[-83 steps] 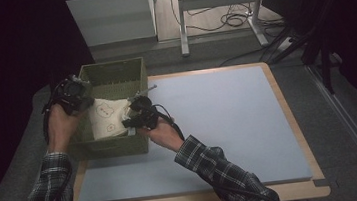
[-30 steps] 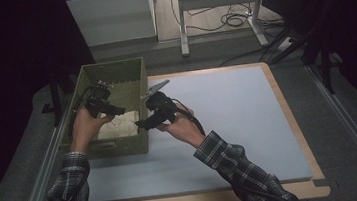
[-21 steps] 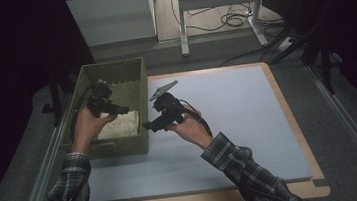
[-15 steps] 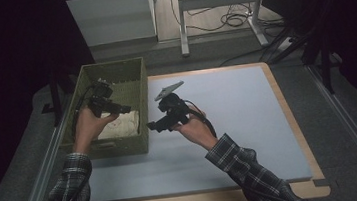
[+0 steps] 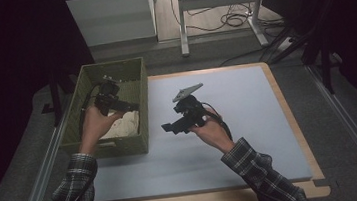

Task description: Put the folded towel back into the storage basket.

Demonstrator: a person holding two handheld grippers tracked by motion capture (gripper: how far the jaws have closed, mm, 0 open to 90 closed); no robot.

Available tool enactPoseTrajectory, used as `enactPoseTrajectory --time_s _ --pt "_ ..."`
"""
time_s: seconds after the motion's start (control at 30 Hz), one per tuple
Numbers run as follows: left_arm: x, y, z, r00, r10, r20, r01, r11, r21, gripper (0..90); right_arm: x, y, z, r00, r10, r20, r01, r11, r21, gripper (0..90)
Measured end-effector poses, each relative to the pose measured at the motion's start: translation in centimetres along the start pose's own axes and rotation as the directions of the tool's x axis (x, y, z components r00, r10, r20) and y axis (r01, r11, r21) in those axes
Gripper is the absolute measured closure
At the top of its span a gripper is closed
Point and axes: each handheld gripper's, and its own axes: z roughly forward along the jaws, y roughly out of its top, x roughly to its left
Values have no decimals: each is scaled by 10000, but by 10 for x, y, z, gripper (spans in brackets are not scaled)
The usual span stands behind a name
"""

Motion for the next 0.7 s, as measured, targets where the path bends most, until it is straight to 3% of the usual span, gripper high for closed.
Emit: enactPoseTrajectory --time_s 0.27,0.43,0.7 --pt "-28 11 -1 9982 557 232 -553 9983 -181 28 -11 -17 -20 9997 194 143 -193 9998 -36 120" --pt "-48 17 3 9925 1151 406 -1154 9933 46 28 -18 -28 -33 9993 234 302 -235 9997 45 115" --pt "-77 24 14 9823 1694 805 -1716 9849 211 29 -27 -48 -52 9980 320 542 -326 9994 119 105"
